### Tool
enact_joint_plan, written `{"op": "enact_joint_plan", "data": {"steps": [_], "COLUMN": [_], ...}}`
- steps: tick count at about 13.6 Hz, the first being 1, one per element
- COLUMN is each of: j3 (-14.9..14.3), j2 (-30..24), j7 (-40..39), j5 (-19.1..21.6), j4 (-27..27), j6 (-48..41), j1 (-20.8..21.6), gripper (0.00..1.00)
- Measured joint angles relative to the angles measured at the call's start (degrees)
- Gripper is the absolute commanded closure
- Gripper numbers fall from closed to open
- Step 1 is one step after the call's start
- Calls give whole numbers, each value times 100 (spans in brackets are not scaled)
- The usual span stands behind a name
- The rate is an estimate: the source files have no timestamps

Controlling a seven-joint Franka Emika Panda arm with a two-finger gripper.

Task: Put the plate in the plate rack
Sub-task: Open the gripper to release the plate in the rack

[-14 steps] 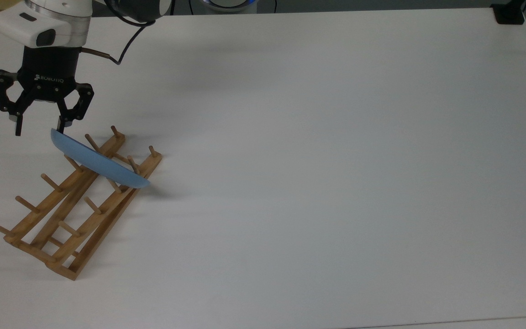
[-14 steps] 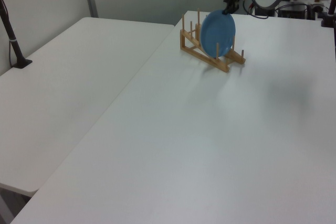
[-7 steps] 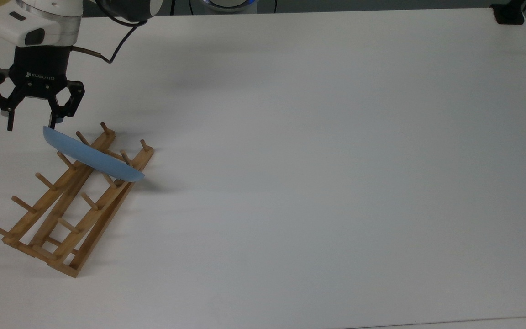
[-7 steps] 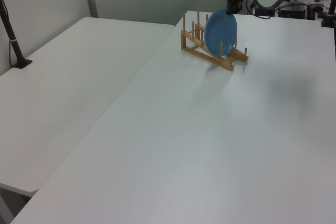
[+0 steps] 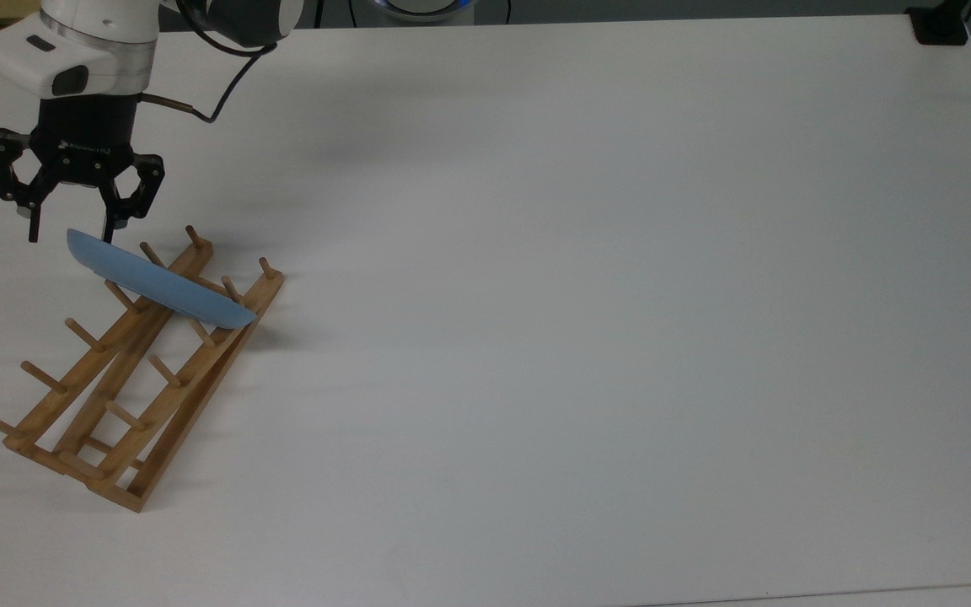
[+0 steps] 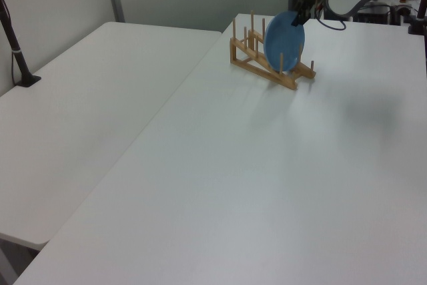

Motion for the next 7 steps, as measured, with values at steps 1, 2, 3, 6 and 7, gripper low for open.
{"op": "enact_joint_plan", "data": {"steps": [1,2,3,6,7], "j3": [7,25,48,258,374], "j2": [-1,-2,-10,-149,-289], "j7": [73,168,292,914,1093], "j5": [0,0,0,2,3], "j4": [0,-1,0,37,85], "j6": [0,0,0,-359,-770], "j1": [8,12,19,83,89], "gripper": [36,36,36,36,35]}}
